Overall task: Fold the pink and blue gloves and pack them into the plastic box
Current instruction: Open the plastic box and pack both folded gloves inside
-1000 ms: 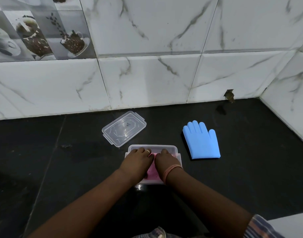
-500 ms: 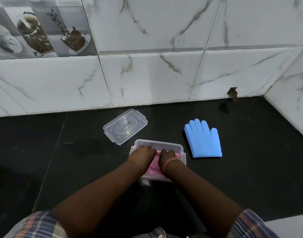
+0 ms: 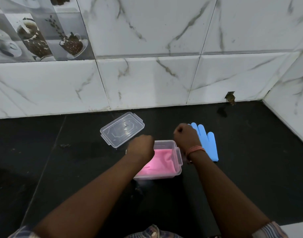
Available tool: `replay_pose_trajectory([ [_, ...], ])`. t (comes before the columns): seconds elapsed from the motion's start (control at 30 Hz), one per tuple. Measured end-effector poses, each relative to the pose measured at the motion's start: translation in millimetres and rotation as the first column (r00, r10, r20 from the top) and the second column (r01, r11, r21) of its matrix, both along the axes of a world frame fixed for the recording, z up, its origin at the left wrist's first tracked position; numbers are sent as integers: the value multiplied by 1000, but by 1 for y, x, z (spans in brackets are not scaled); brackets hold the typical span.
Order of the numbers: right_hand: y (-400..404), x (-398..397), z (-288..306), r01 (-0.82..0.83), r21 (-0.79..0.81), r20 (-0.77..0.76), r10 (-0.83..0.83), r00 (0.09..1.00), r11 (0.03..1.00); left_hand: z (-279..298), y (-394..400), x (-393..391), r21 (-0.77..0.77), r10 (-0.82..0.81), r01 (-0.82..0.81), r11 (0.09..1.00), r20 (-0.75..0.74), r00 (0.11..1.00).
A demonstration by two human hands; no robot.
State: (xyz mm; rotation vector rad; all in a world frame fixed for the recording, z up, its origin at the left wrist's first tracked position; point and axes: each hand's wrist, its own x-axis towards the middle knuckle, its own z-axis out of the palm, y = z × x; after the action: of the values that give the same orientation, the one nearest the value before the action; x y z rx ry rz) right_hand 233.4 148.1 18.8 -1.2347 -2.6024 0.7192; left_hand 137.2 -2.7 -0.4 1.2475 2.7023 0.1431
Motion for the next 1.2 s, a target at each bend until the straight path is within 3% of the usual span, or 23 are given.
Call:
replay_pose_trajectory([
  [0.07,34,19,-12,174,-46,58,-171,984,984,4,10,1,110,33,-36,993,31,999],
  [0.13,61,42,-29,406,-107,227,-375,899,908,6,20,3,197,52,-63,978,63,997],
  [0.2,74,59,-45,520,-184,379,-428,820,834,8,28,7,254,69,-94,963,103,992],
  [0.4,95,61,-60,469,-443,340,-341,876,764,4,41,19,336,124,-210,918,260,958],
  [0.47,103,65,-61,448,-596,319,-315,894,666,2,41,23,371,133,-250,894,313,941],
  [0.57,114,71,-62,349,-837,192,-371,908,422,1,39,26,425,153,-366,828,457,876],
  [0.63,117,69,-55,179,-931,26,-431,902,319,2,37,26,440,144,-499,747,626,767],
  [0.67,117,67,-49,96,-943,-55,-435,899,319,3,35,26,424,137,-581,695,715,686],
  [0.77,108,55,-16,-84,-902,-259,-374,891,424,8,27,27,261,61,-801,538,936,346],
  [0.87,91,42,19,-360,-872,-448,-240,862,332,17,17,24,58,-76,-871,489,997,24],
  [0.93,72,34,36,-508,-827,-544,-113,832,240,20,9,16,-29,-184,-833,552,970,-156],
  [1.0,53,27,43,-565,-808,-572,6,820,166,24,-1,11,14,-435,-803,596,846,-308],
  [1.1,33,19,41,-519,-848,-495,187,848,108,29,-23,1,-84,-721,-850,521,490,-490],
  [1.17,29,14,39,-443,-892,-402,289,869,89,32,-40,-8,-119,-757,-848,517,399,-518],
  [1.2,27,10,38,-393,-915,-345,319,882,97,29,-49,-12,-85,-737,-859,504,477,-479],
])
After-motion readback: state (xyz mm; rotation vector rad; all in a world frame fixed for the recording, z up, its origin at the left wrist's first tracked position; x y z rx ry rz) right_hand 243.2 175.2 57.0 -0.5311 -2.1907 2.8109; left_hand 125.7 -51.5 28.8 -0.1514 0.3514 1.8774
